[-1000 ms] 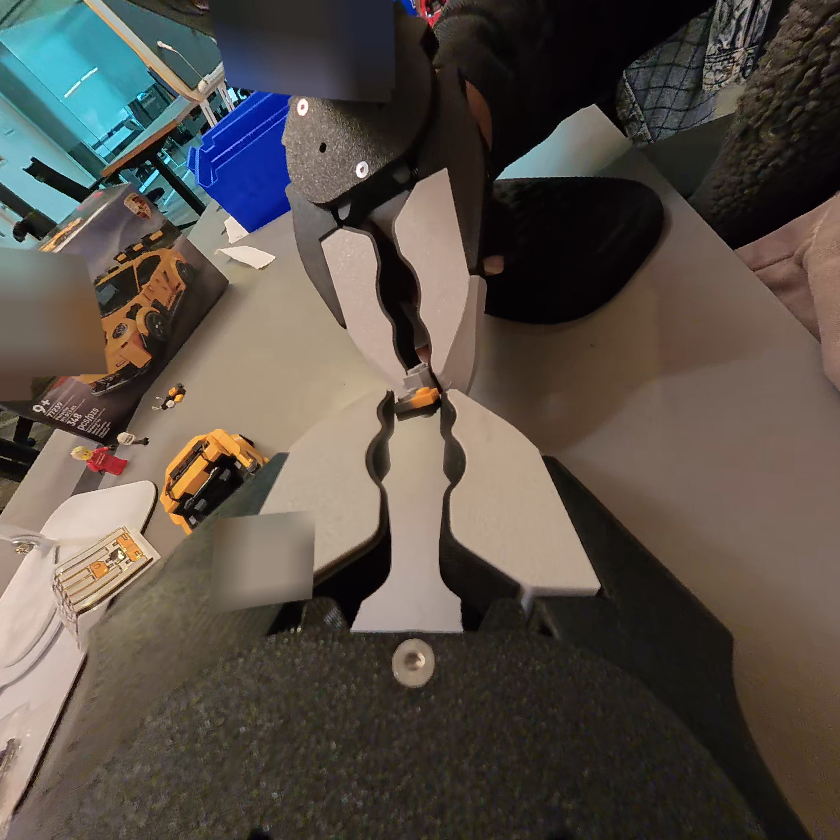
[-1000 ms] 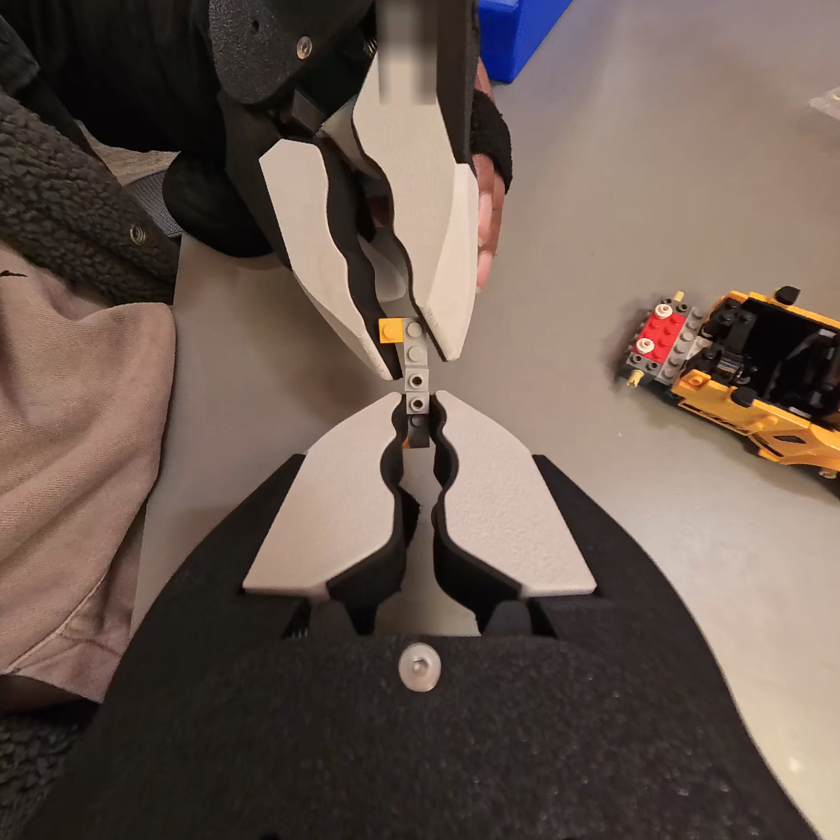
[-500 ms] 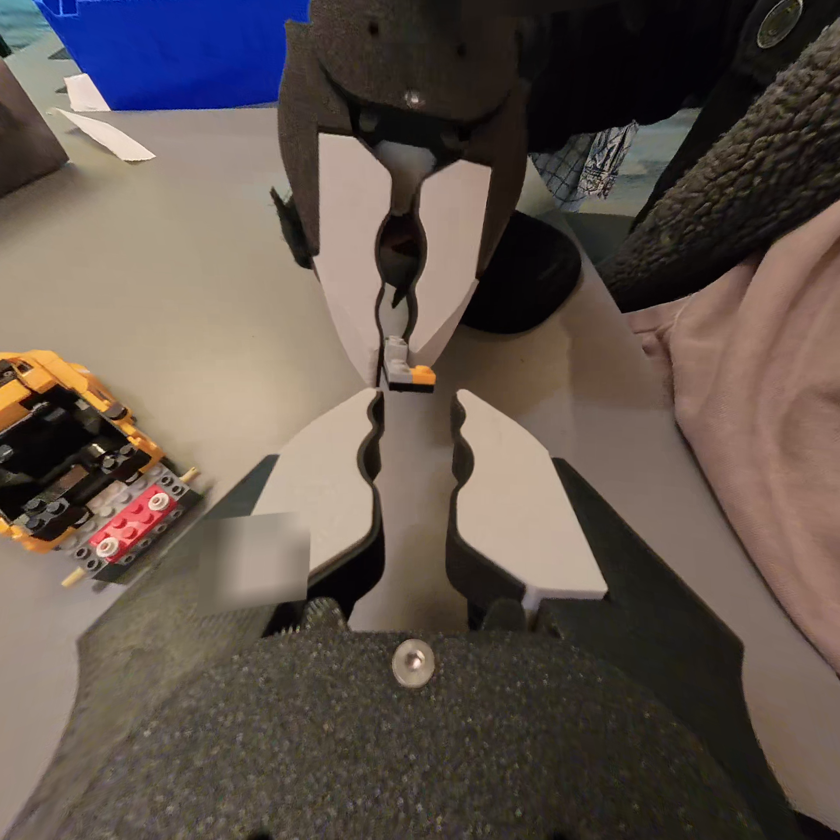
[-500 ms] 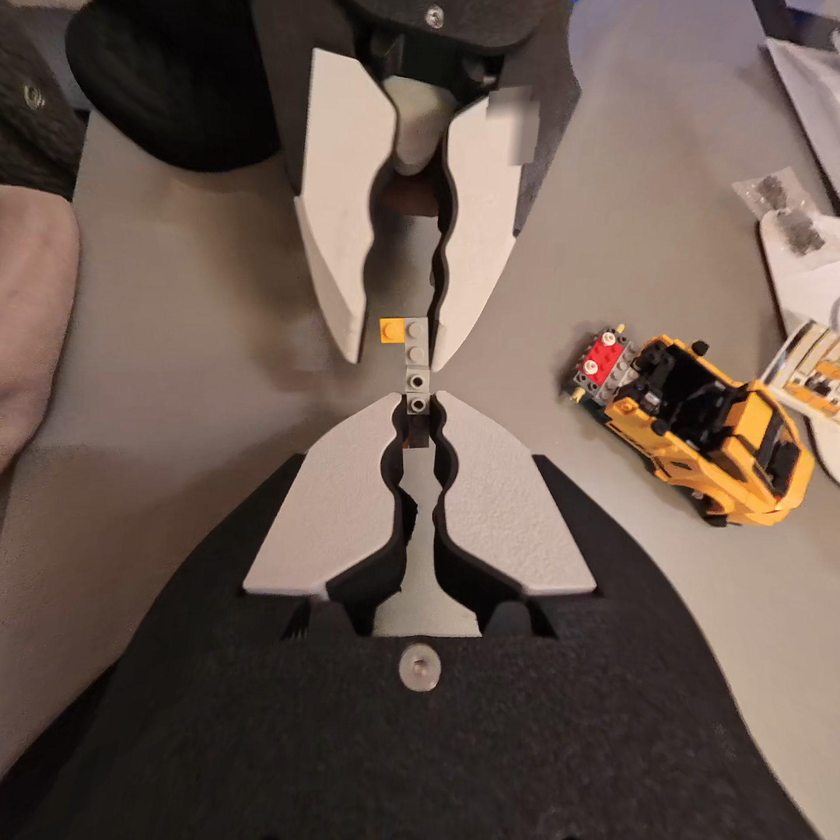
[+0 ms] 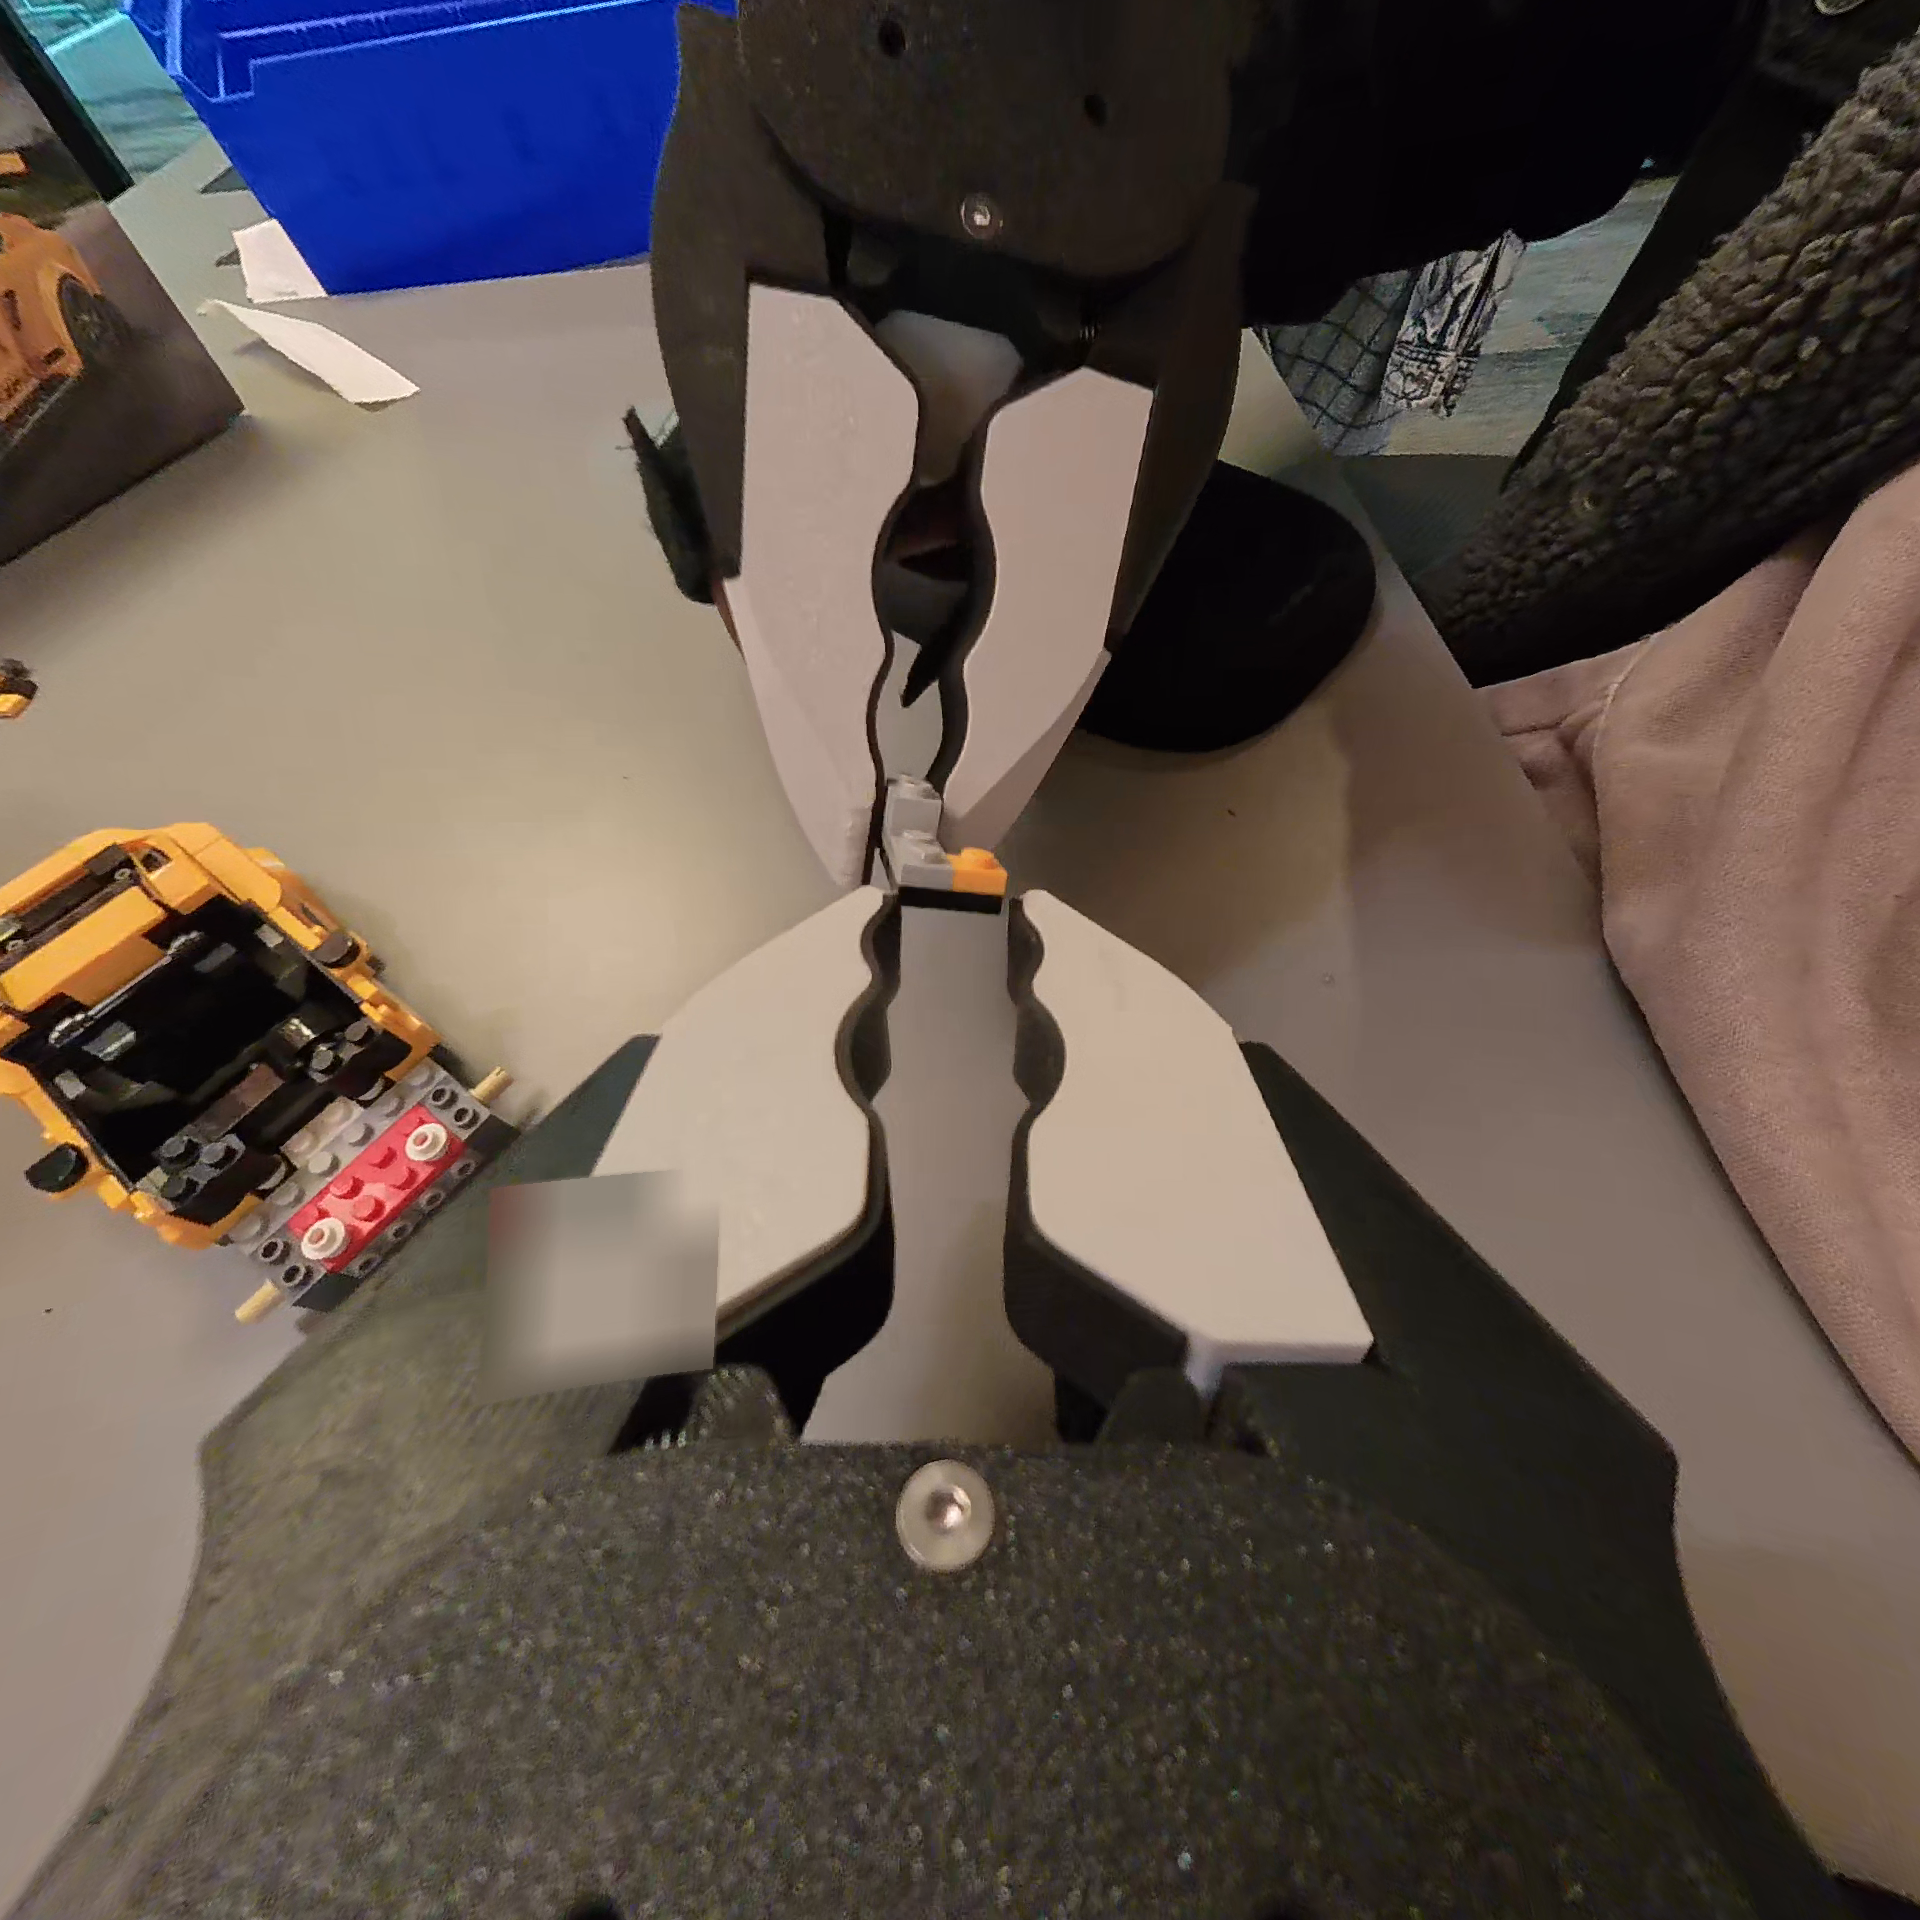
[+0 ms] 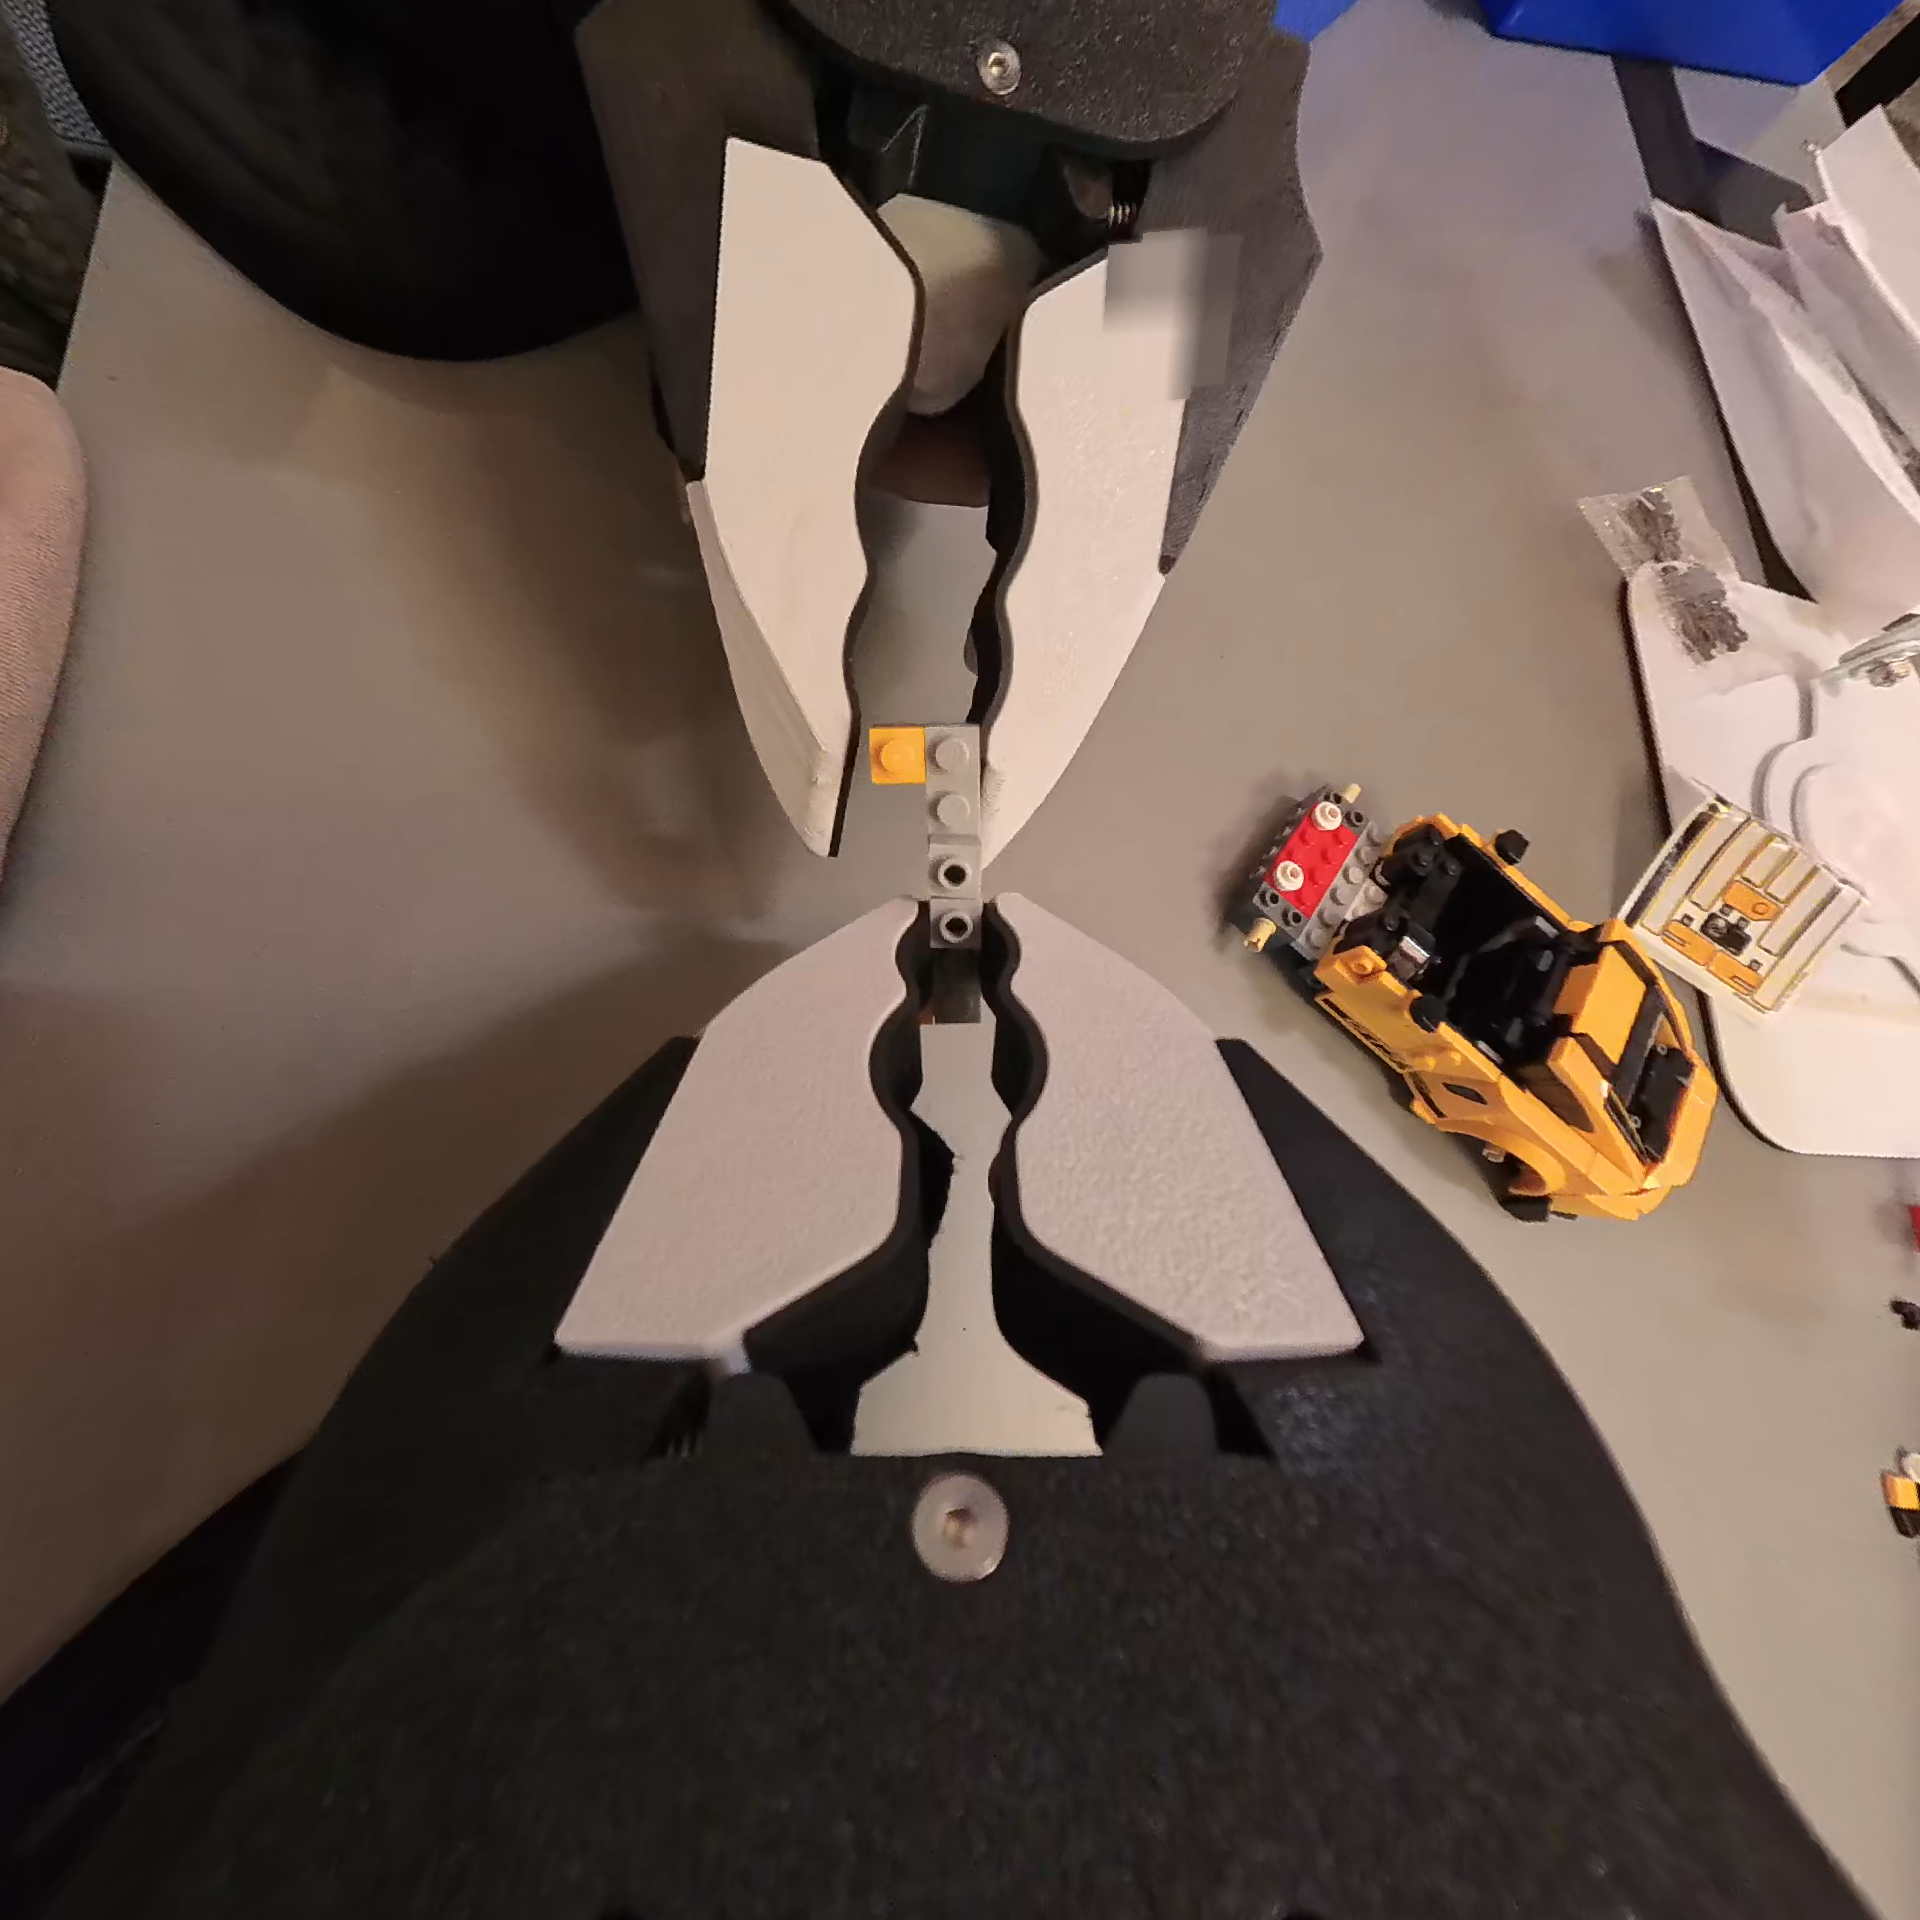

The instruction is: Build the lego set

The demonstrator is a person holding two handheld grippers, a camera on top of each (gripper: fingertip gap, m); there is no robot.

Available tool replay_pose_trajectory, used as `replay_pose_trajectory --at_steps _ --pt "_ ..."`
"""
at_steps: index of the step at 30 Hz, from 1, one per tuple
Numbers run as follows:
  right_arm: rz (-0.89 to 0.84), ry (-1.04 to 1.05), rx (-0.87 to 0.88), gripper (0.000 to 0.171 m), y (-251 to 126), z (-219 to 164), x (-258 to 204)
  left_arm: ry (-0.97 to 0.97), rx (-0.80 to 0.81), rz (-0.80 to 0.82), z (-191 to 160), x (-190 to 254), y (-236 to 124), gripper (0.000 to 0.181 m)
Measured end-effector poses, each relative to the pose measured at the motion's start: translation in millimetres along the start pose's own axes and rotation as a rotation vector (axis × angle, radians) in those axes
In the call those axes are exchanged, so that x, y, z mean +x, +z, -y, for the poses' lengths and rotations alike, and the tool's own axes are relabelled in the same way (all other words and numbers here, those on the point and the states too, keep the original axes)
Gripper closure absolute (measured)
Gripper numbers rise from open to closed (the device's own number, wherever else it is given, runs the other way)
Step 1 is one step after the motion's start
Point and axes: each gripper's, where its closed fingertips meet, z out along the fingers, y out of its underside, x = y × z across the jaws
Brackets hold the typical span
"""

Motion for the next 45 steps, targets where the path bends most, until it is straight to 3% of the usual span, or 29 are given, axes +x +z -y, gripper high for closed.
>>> replay_pose_trajectory --at_steps 33,39,45 --pt "-0.050 0.030 0.068 0.157 -6 30 8 0.109 -0.021 0.130 6 -14 -8 0.164" --pt "-0.065 -0.021 0.046 0.163 -5 32 5 0.112 -0.018 0.120 7 -12 -9 0.164" --pt "-0.126 -0.209 0.031 0.163 -9 37 0 0.125 0.009 0.089 11 -6 -10 0.164"
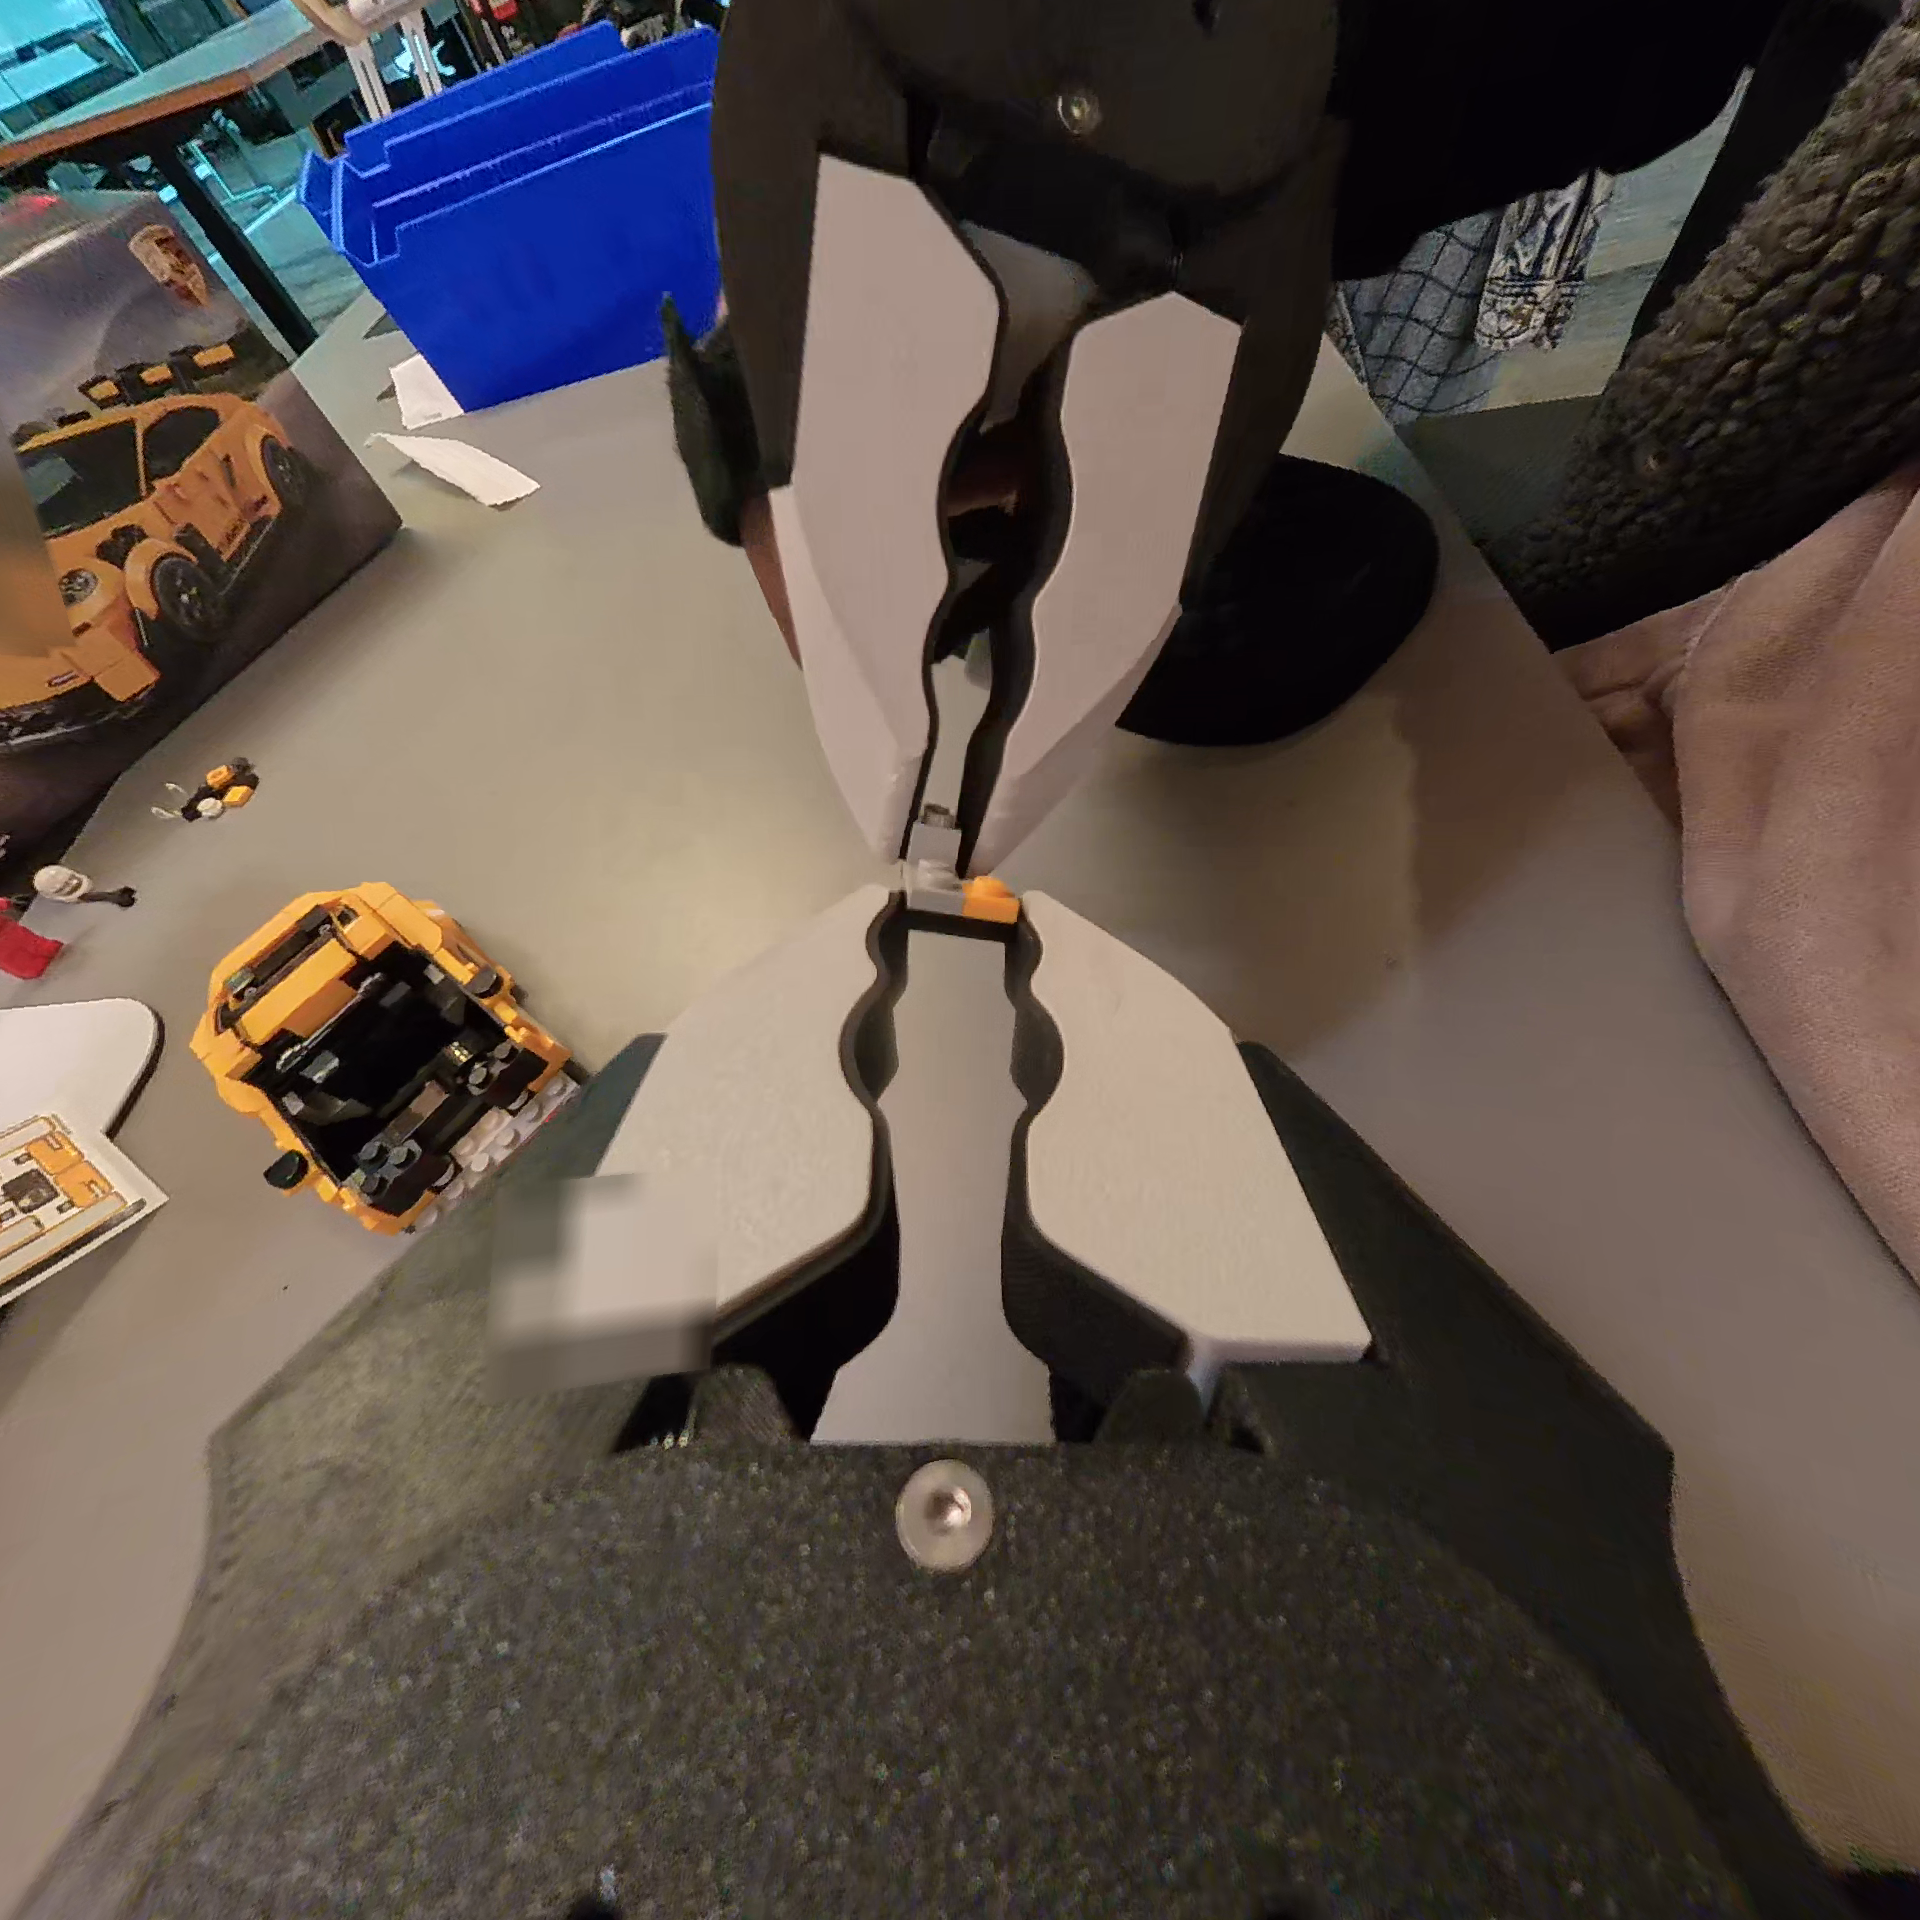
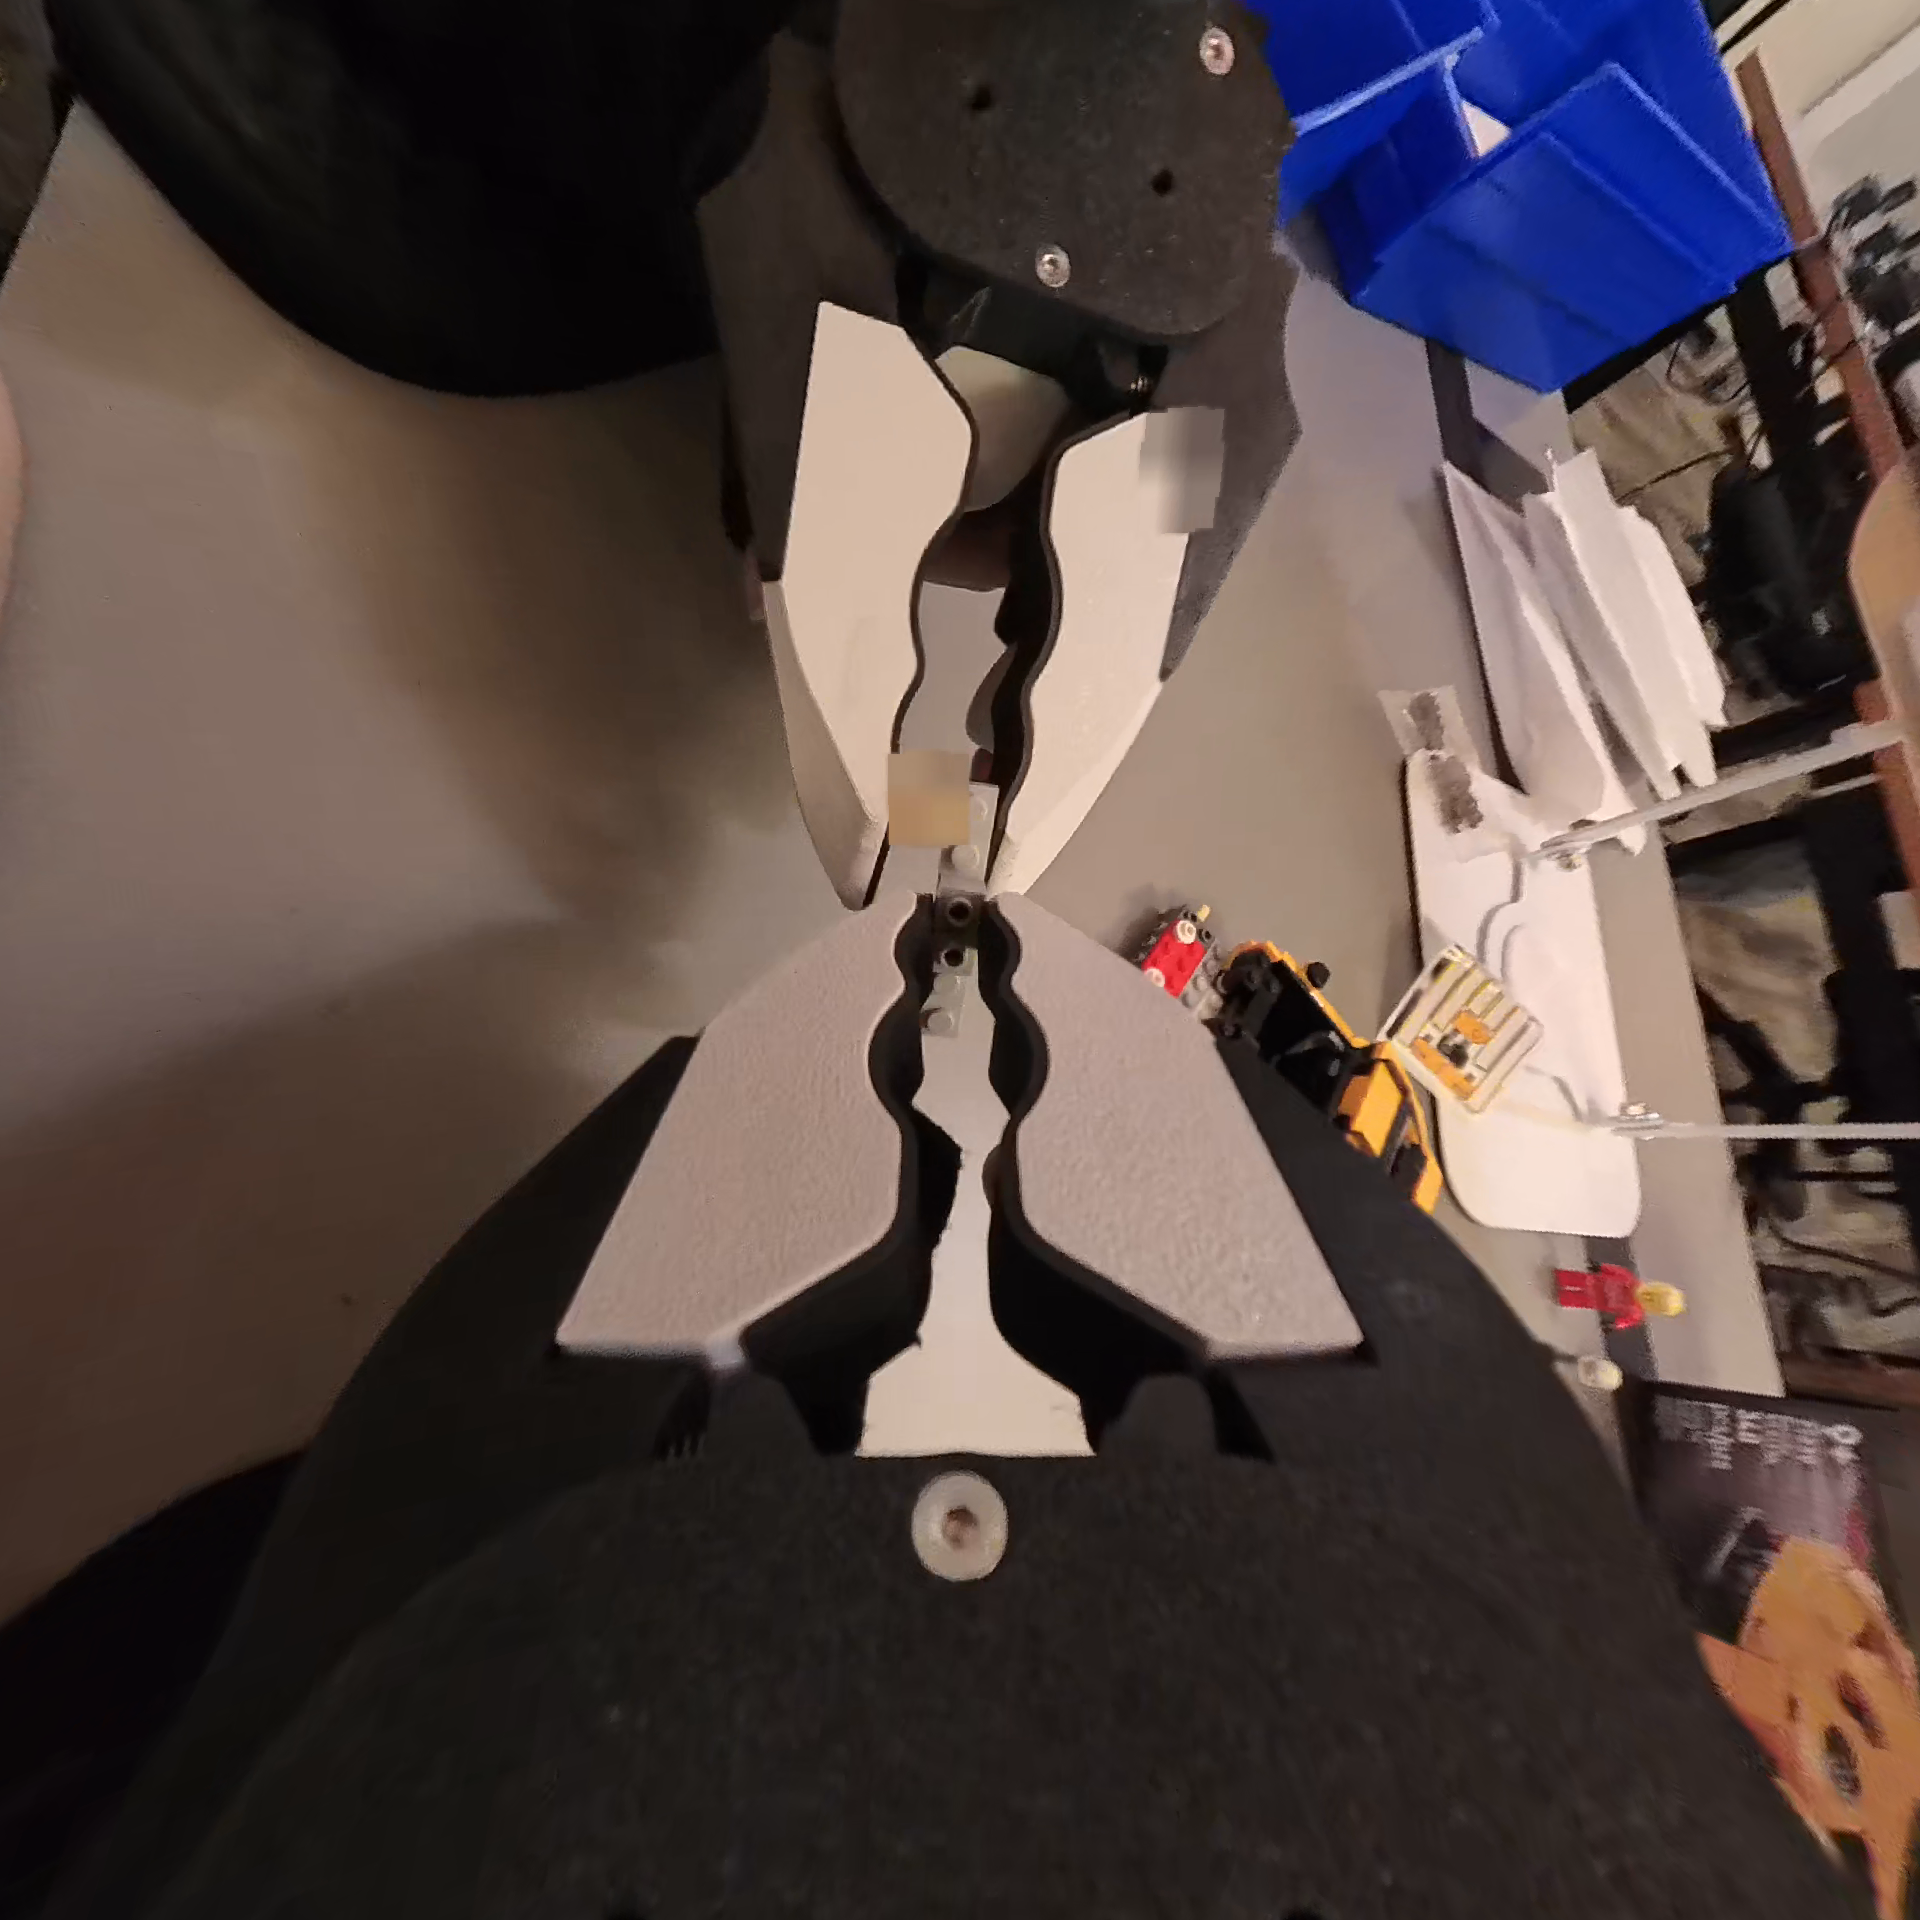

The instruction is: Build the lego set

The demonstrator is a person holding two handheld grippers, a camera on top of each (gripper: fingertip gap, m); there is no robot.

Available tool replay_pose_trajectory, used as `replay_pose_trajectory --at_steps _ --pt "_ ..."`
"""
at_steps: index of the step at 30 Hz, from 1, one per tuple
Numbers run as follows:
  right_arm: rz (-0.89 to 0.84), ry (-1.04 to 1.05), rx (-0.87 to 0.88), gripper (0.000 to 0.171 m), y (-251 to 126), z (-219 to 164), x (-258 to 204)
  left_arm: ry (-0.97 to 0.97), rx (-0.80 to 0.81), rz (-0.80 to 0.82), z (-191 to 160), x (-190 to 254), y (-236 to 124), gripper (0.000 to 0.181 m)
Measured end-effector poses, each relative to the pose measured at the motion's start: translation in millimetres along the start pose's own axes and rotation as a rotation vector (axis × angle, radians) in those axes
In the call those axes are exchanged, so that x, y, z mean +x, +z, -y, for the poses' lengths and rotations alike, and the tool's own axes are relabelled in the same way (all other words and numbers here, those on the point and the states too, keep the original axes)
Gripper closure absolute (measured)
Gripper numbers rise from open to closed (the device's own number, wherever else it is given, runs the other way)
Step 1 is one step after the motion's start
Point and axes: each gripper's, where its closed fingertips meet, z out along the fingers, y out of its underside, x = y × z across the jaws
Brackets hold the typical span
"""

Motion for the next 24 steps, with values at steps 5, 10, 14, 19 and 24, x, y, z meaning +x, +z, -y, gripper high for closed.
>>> replay_pose_trajectory --at_steps 5,10,14,19,24 --pt "-0.023 -0.107 -0.023 0.163 0.0 -0.3 -2.8 0.020 -0.011 -0.009 -1.6 2.7 0.9 0.163" --pt "-0.045 -0.150 -0.047 0.163 1.1 -2.4 -3.3 0.030 -0.025 0.000 -3.9 1.7 2.1 0.163" --pt "-0.044 -0.034 -0.057 0.162 -0.2 -2.5 1.5 0.028 -0.021 0.027 -2.4 -3.4 1.0 0.164" --pt "-0.025 0.039 -0.055 0.163 -0.8 -3.6 2.5 0.036 -0.038 0.040 -5.2 -5.9 0.4 0.164" --pt "-0.010 -0.028 -0.071 0.164 -0.7 -5.2 -1.1 0.030 -0.046 0.018 -6.6 -2.7 1.2 0.164"
